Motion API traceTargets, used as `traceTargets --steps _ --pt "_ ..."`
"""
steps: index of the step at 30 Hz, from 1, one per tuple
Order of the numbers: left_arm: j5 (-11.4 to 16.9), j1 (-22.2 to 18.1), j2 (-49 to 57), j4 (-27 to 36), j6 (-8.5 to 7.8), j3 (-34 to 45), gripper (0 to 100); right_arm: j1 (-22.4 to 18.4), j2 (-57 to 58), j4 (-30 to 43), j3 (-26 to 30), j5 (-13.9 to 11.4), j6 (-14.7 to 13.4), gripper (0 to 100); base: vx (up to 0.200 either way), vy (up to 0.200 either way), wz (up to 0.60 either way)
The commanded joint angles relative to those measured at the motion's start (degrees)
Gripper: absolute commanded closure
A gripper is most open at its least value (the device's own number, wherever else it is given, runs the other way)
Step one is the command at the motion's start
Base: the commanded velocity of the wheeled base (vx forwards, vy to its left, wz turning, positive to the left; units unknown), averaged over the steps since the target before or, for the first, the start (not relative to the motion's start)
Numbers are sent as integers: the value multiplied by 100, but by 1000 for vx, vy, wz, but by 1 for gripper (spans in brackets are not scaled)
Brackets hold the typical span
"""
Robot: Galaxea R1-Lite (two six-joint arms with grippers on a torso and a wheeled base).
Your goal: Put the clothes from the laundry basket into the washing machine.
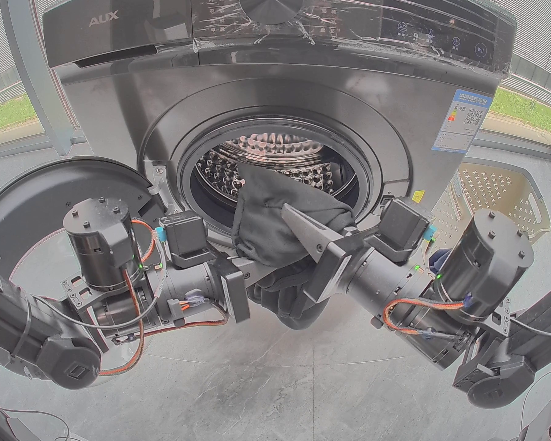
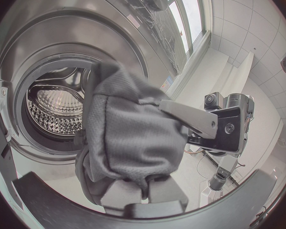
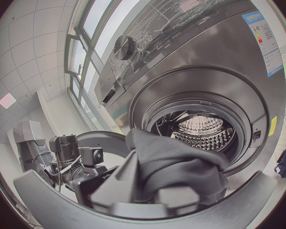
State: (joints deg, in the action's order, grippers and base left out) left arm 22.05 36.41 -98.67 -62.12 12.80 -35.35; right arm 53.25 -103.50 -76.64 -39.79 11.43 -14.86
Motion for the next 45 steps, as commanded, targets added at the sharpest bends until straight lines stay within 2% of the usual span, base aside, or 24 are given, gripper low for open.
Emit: traceTargets --steps 1,7,10,15,22,26,28,32,36,38,45 --pt "10 6 85 -2 3 28 100 -25 -65 0 6 -1 1 0 0 0 0" --pt "10 -20 102 -89 30 2 100 -43 -30 -9 77 -10 -8 0 0 0 0" --pt "-52 -64 94 -230 56 -7 100 -34 23 -26 296 -10 1 0 0 0 0" --pt "-333 -99 76 -256 65 -42 100 -69 234 -9 683 -98 1 0 0 0 0" --pt "-694 -205 111 -713 372 -16 100 -78 585 -9 1571 -361 27 0 0 0 0" --pt "-922 -231 120 -1056 372 55 100 -78 612 -26 2010 -546 36 0 0 0 0" --pt "-957 -240 217 -1232 372 99 100 -78 585 -17 2125 -555 45 0 0 0 0" --pt "-957 -231 261 -1496 399 248 100 -148 436 -26 2089 -519 36 0 0 0 0" --pt "-940 -205 243 -2058 407 688 100 -403 75 -53 1870 -519 45 0 0 0 0" --pt "-904 -196 217 -2128 416 740 100 -447 -83 -114 1747 -519 45 0 0 0 0" --pt "-887 -196 234 -2190 434 600 100 -526 -1102 -562 912 -528 53 0 0 0 0"
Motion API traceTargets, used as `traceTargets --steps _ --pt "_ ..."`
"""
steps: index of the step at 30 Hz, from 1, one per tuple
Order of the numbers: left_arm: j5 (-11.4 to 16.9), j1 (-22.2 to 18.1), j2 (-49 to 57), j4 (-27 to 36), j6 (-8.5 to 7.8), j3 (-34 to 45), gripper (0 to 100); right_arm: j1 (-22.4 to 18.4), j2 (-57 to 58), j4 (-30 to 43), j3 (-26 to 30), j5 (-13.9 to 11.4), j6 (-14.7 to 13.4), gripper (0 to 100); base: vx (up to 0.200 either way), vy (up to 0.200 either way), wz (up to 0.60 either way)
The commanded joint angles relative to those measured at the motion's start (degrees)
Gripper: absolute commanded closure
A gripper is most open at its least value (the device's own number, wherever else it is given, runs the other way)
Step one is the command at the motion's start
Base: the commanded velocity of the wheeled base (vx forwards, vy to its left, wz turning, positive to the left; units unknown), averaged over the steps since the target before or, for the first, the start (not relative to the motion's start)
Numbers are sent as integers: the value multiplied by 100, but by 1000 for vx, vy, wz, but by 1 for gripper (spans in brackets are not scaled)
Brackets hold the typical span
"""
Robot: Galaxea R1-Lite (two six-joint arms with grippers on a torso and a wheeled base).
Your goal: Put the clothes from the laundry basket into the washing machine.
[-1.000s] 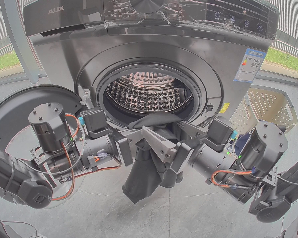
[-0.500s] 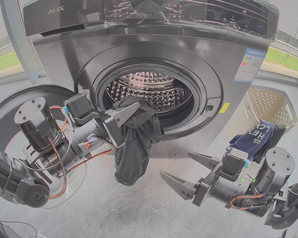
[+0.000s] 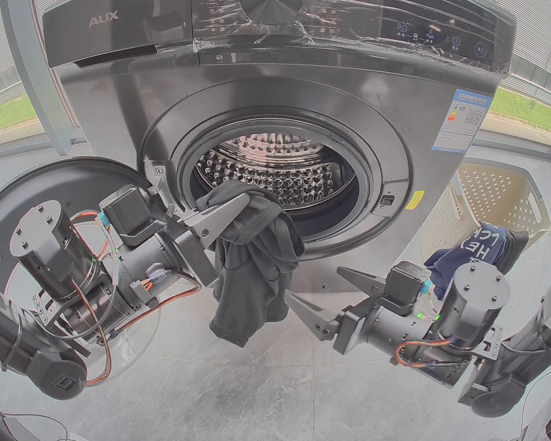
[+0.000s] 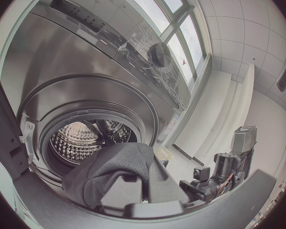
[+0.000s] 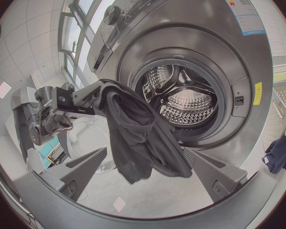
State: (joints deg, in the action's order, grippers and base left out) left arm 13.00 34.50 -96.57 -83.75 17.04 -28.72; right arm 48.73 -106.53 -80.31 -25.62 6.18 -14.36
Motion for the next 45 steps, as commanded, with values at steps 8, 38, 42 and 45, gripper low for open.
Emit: traceTargets --steps 8,38,42,45 --pt "19 13 42 -27 10 -125 100 -126 -1273 -336 -1331 -12 118 0 0 0 0" --pt "-51 -136 -37 34 141 -292 100 -74 -605 -521 -1243 67 162 100 0 0 0" --pt "-60 -260 -46 52 265 -301 0 -118 -324 -512 -1041 67 162 100 0 0 0" --pt "-60 -391 -55 87 308 -345 0 -144 -96 -477 -918 67 170 100 0 0 0"
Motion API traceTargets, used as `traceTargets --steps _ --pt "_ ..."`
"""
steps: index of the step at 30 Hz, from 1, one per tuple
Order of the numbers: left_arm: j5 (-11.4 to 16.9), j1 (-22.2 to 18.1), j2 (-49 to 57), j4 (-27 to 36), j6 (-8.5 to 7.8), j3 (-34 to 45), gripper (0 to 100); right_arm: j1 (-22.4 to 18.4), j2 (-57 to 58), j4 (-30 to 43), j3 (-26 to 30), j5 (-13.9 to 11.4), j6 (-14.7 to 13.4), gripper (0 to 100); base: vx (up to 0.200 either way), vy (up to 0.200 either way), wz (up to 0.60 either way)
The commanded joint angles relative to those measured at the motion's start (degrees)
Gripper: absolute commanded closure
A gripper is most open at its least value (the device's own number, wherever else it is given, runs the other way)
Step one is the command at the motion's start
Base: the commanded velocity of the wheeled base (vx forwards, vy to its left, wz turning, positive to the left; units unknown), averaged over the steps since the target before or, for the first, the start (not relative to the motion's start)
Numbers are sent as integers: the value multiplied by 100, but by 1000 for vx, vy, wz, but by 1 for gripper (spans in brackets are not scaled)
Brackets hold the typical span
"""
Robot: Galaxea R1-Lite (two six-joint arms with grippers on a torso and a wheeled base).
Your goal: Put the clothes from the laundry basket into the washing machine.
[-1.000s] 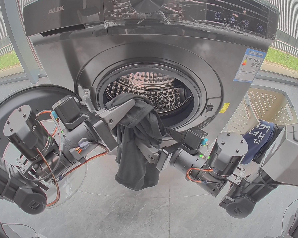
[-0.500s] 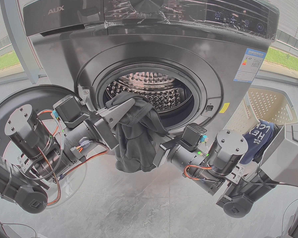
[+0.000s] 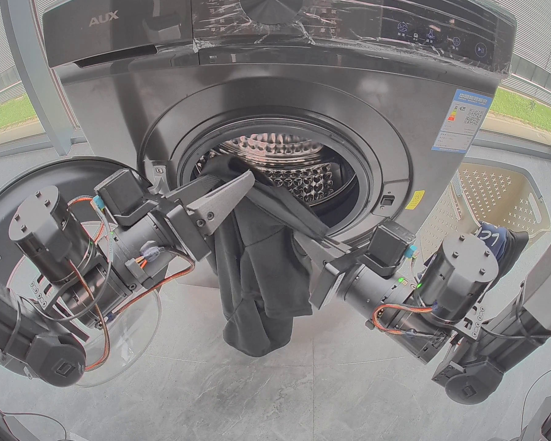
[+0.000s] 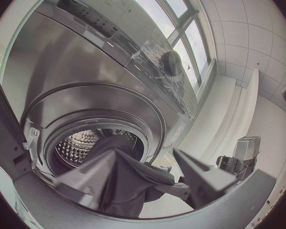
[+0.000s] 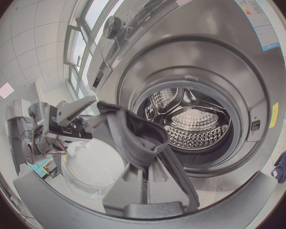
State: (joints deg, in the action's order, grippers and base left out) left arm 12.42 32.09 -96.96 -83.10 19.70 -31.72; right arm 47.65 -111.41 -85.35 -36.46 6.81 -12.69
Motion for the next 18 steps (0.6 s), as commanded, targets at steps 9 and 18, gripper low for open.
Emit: traceTargets --steps 9,18 --pt "-3 -203 -42 128 43 -54 0 -63 656 150 192 4 74 100 0 0 0" --pt "6 -203 -209 119 34 166 0 -37 805 150 183 -5 83 100 0 0 0"
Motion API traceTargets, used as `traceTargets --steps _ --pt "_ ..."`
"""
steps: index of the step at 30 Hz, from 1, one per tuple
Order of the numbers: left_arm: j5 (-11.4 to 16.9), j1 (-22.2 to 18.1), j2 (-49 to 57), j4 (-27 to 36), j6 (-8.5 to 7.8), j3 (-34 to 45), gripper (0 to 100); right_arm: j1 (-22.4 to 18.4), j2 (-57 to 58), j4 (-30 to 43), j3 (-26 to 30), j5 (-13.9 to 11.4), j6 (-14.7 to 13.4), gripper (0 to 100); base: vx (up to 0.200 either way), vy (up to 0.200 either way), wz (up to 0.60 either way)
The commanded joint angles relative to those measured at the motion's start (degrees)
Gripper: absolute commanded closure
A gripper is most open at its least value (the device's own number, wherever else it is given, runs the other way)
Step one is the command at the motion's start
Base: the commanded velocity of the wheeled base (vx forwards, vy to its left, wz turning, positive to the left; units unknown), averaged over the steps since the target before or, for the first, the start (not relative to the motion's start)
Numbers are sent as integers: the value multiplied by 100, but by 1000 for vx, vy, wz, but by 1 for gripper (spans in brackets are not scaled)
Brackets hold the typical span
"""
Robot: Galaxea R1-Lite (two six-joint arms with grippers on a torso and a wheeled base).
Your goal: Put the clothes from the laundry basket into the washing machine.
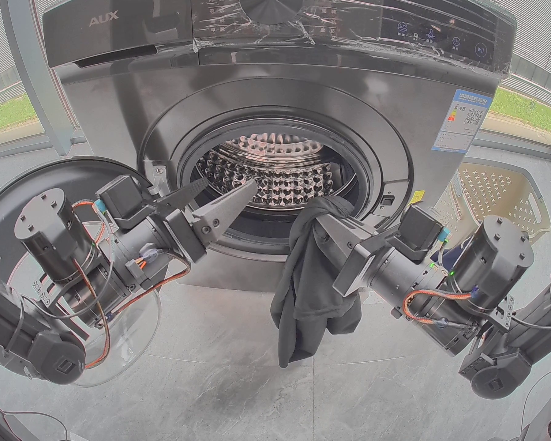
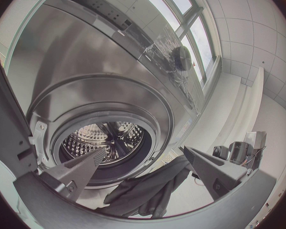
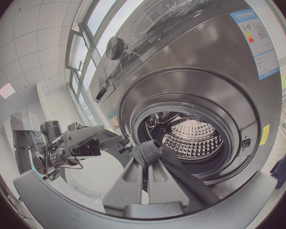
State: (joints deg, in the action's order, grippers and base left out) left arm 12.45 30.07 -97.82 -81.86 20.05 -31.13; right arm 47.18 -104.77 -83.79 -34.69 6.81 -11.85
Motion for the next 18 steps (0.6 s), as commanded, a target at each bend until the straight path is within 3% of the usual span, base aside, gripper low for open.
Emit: traceTargets --steps 1,11,14,18 --pt "12 -2 -159 -5 -10 152 0 20 167 -6 15 -22 -2 100 0 0 0" --pt "30 -160 -695 -85 -81 319 0 99 413 -59 217 -66 -2 100 0 0 0" --pt "39 -221 -888 -93 -274 380 0 169 492 -103 341 -172 -37 100 0 0 0" --pt "47 -256 -1152 -252 -397 433 0 274 527 -164 472 -374 -63 100 0 0 0"
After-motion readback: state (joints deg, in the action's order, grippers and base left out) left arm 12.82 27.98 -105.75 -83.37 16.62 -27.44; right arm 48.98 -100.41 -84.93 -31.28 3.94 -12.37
